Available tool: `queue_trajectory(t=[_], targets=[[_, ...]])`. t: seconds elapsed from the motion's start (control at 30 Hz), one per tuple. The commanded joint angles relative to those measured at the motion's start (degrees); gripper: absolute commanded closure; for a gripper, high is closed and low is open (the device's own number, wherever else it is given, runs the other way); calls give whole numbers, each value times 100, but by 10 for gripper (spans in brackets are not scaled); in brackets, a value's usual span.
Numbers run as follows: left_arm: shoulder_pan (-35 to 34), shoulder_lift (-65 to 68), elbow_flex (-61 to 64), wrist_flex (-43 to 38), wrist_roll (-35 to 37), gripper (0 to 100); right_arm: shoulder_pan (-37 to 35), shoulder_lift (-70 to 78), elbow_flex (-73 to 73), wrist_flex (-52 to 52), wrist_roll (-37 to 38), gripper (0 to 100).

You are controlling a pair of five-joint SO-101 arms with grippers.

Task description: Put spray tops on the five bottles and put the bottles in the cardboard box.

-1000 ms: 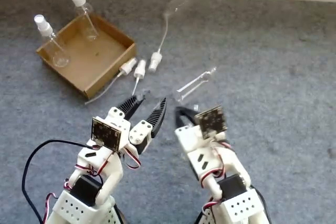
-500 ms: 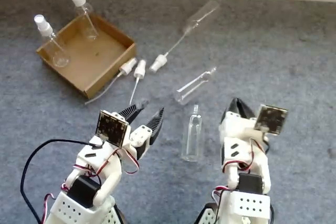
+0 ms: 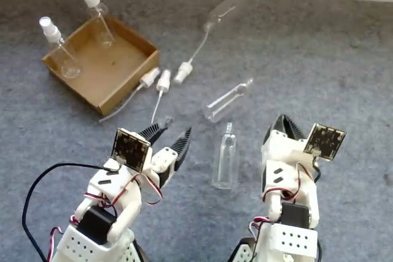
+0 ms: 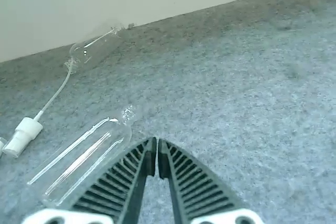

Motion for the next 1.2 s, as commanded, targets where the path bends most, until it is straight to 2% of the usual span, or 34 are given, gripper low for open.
queue_trajectory(t=[0.0,0.13,0.27,0.33,0.57,0.7,0.87,1.17], targets=[[-48,-57,-936,624,53,885,75,-75,268,-127,-53,995],[-127,-57,-1446,1134,44,885,75,-75,268,-127,-62,995],[-497,-48,-1666,1160,26,883,75,-75,268,-127,-62,995],[-681,-40,-1807,1169,-281,884,75,-75,268,-127,-62,995],[-822,215,-2193,1169,-527,881,-110,-75,286,-127,-53,995],[-822,1429,-2747,1160,-835,881,-233,-75,295,-127,-53,995],[-804,3108,-3749,1160,-888,880,-233,-75,295,-127,-53,995],[-796,5552,-5156,1134,-1934,880,-233,-75,295,-127,-53,995]])
